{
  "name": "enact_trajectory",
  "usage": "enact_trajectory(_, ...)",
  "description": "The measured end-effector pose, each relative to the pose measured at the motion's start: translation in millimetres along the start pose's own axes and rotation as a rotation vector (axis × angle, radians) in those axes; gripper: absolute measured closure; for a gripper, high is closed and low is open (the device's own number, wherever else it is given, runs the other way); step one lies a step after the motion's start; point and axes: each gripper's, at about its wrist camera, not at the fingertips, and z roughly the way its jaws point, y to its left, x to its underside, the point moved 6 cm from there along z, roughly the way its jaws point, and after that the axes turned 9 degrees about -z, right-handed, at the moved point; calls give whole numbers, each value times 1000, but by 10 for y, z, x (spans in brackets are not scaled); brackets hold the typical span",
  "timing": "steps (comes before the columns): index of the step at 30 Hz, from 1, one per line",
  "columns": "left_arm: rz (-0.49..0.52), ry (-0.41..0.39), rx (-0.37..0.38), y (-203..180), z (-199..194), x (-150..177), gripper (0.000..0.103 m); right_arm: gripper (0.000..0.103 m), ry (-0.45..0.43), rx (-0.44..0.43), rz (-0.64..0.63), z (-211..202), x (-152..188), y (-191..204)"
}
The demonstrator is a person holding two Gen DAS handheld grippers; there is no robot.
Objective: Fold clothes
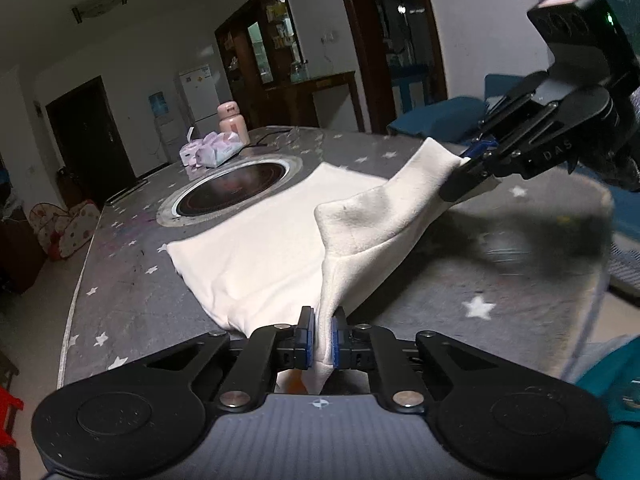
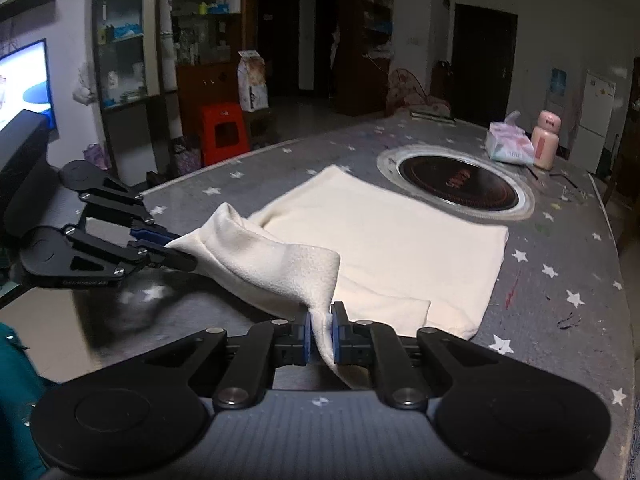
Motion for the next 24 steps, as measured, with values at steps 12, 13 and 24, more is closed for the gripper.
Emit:
enact_trajectory(12,-22,-44,35,-150,-672,-127,94,95,19,-120,52,-751,-55,435)
enact_trajectory(13,-23,-51,32,-119,-613,-180,95,95,14,-113,57,-744,-81,390)
enact_trajectory(24,-47,-35,-18,289,442,-646,96,95,33,-15,113,-146,-364,-422)
